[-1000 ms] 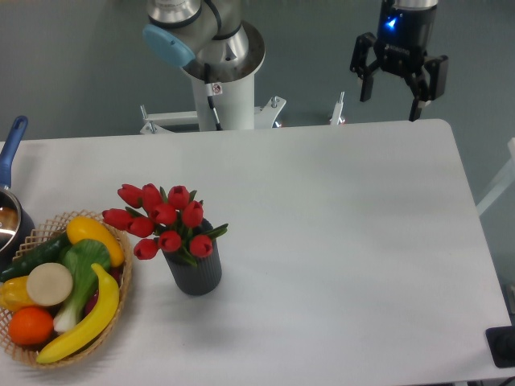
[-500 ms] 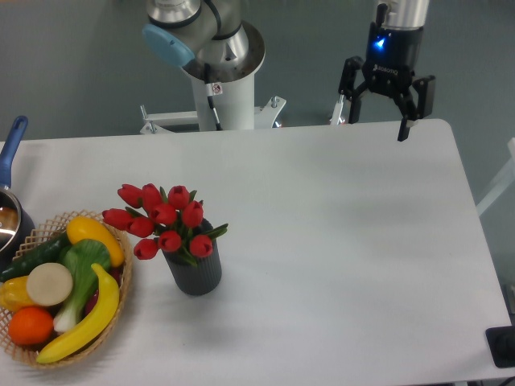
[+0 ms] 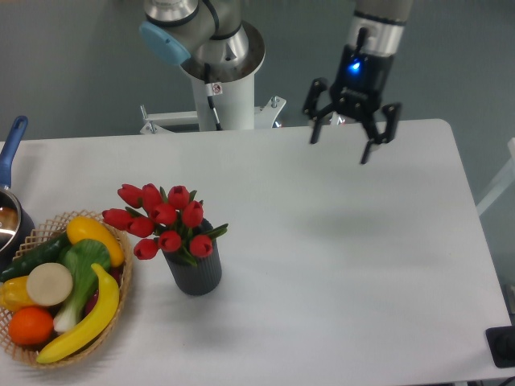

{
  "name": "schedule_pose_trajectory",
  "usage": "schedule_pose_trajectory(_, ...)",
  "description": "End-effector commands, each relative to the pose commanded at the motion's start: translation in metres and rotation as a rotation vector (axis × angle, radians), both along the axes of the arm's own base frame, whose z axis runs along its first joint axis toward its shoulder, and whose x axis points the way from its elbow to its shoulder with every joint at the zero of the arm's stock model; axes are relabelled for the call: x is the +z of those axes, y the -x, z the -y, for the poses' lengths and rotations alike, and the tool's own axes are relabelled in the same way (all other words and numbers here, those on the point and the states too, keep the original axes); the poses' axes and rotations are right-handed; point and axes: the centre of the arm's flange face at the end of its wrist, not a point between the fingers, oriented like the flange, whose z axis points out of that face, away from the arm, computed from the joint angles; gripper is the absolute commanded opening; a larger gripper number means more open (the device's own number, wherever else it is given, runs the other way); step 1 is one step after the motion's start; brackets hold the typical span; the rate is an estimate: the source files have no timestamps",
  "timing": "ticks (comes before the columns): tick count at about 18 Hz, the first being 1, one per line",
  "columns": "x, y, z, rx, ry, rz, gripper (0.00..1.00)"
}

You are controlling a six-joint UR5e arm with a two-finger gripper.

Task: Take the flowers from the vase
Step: 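Lower the open gripper onto the red tulip stems above the vase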

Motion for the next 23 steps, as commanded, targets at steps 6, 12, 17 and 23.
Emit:
schedule_pose_trajectory(6,-0.009,-0.034,-0.039,-0.102,-0.032,0.041,1.0)
schedule_pose_trajectory(12,-0.026,-0.051,-0.043,-0.129,-0.13,0.122,1.0)
schedule_pose_trajectory(17,-0.034,-0.071,-0.057,-0.172,-0.125,0.141,1.0)
schedule_pose_trajectory(23,-0.046,-0.087,-0.091,-0.252,-0.134,0.109,1.0)
